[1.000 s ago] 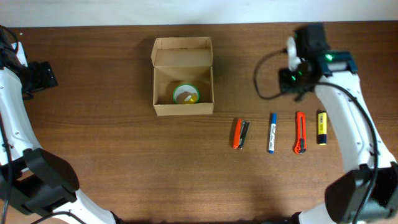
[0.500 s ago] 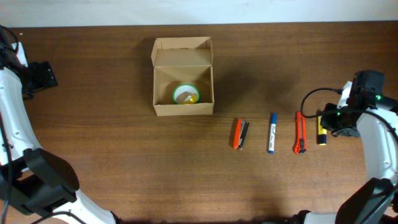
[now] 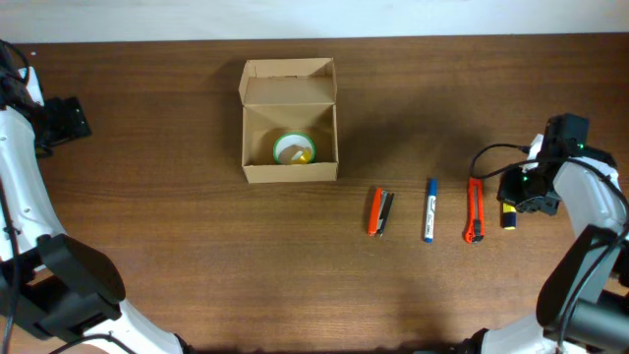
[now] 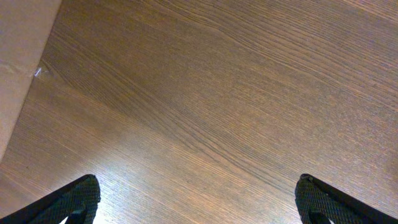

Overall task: Pack container
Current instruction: 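Lower the right gripper onto the yellow highlighter and grasp it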

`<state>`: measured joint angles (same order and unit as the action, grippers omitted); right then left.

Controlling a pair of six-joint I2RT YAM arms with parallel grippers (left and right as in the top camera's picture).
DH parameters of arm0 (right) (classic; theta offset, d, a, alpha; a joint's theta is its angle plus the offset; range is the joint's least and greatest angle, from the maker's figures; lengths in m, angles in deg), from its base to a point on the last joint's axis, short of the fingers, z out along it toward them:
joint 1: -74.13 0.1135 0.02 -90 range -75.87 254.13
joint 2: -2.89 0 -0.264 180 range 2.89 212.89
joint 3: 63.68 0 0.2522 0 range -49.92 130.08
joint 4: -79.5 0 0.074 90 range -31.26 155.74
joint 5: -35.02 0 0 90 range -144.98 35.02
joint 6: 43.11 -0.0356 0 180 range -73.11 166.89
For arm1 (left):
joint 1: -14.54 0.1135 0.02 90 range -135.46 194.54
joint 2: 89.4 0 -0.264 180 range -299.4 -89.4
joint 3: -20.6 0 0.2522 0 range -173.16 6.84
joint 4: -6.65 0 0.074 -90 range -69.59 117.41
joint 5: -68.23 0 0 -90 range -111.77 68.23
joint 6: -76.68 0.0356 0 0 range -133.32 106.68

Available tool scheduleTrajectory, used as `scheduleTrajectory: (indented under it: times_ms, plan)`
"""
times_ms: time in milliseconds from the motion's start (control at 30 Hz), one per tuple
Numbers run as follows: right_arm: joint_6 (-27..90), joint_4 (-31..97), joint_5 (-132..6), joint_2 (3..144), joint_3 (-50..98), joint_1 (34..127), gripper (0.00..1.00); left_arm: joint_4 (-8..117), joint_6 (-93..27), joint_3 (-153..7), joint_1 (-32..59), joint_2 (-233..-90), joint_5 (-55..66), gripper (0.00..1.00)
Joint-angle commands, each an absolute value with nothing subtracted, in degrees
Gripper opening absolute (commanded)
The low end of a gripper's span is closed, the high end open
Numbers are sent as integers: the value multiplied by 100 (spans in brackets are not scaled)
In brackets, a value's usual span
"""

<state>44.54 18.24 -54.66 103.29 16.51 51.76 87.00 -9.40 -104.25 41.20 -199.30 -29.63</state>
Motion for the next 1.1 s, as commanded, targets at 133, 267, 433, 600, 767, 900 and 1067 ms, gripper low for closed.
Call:
scheduleTrajectory:
  times_ms: [133,267,433,600,767,900,1067]
  plan:
    - [4357,1909,-5453,10460,1599,4811,3,8702,-828,-10370,4124,-19889,-2904,100]
    - [4357,1953,-5433,10512,1597,4688,4,8702,-828,-10370,4124,-19889,-2904,100]
    - [4340,1977,-5462,10917,1597,4675,3,8702,-828,-10370,4124,-19889,-2904,100]
    - [4340,2051,-5457,10945,1597,4673,4,8702,-828,-10370,4124,-19889,-2904,100]
    - [4342,2060,-5503,10945,1597,4673,4,8702,-828,-10370,4124,-19889,-2904,100]
    - [4371,2125,-5720,10945,1597,4695,3,8702,-828,-10370,4124,-19889,-2904,100]
    - [4565,2130,-5829,10945,1599,4927,4,8702,-828,-10370,4124,-19889,-2904,100]
